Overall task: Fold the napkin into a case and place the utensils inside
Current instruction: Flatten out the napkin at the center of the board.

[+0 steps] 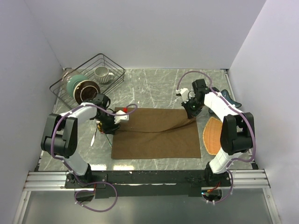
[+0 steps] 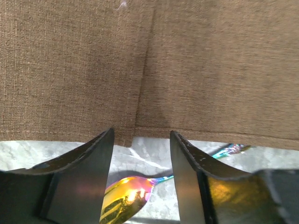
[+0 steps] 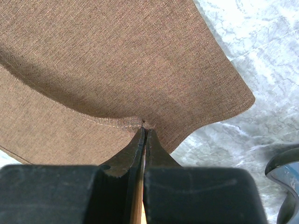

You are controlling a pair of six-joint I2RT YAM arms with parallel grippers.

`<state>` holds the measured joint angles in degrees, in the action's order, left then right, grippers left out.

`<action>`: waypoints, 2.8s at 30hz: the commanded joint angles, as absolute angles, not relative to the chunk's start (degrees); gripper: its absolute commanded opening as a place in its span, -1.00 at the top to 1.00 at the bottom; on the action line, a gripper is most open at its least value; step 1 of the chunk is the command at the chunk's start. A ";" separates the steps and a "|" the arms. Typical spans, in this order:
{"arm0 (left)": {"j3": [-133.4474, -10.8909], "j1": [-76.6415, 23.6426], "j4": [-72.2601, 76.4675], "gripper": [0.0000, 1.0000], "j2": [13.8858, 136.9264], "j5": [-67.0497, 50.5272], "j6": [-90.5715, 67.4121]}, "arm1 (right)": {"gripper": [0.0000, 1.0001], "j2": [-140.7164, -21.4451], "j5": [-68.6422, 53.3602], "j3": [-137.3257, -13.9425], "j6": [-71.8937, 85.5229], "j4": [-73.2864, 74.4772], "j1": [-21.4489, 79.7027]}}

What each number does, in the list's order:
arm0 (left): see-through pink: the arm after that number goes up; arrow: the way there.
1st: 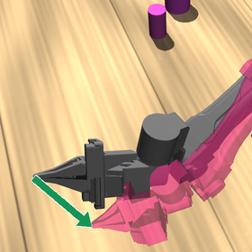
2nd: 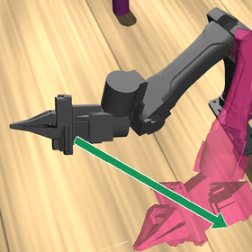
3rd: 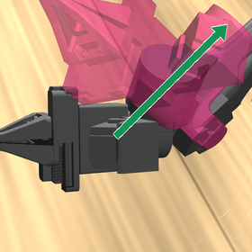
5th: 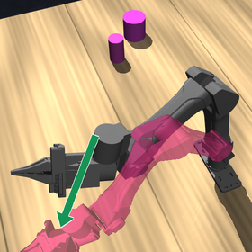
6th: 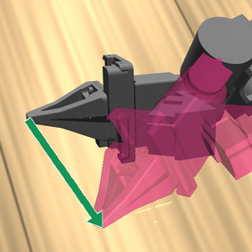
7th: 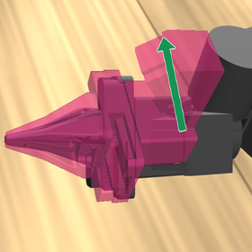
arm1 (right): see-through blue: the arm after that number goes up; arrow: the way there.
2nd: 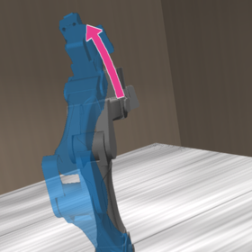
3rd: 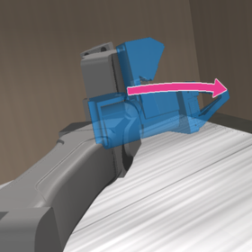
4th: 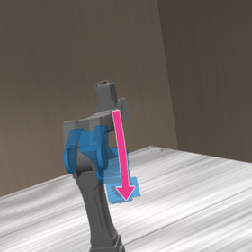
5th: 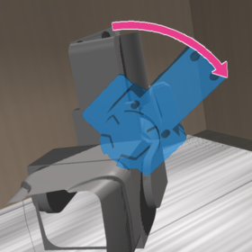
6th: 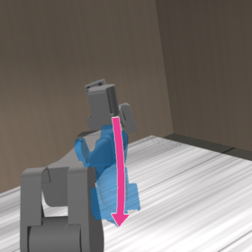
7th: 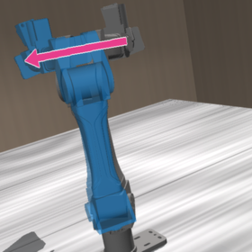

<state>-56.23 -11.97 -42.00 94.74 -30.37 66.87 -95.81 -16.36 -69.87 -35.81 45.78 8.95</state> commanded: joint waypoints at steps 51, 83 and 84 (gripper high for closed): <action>-53.02 -16.96 -50.12 0.98 78.67 -32.61 62.16 | 1.00 -83.14 -18.38 -60.83 -35.78 52.48 9.49; -75.77 -12.04 -44.64 0.98 103.37 -20.91 47.98 | 1.00 -98.45 -13.71 -75.77 -31.46 48.25 8.44; -75.07 -12.04 -45.69 0.98 102.66 -21.61 49.03 | 1.00 -97.74 -14.23 -75.24 -31.55 48.69 8.61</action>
<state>-75.46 -11.68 -39.70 107.85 -18.61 44.36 -103.92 -11.57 -76.66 -29.98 44.93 8.80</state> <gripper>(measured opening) 0.034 0.015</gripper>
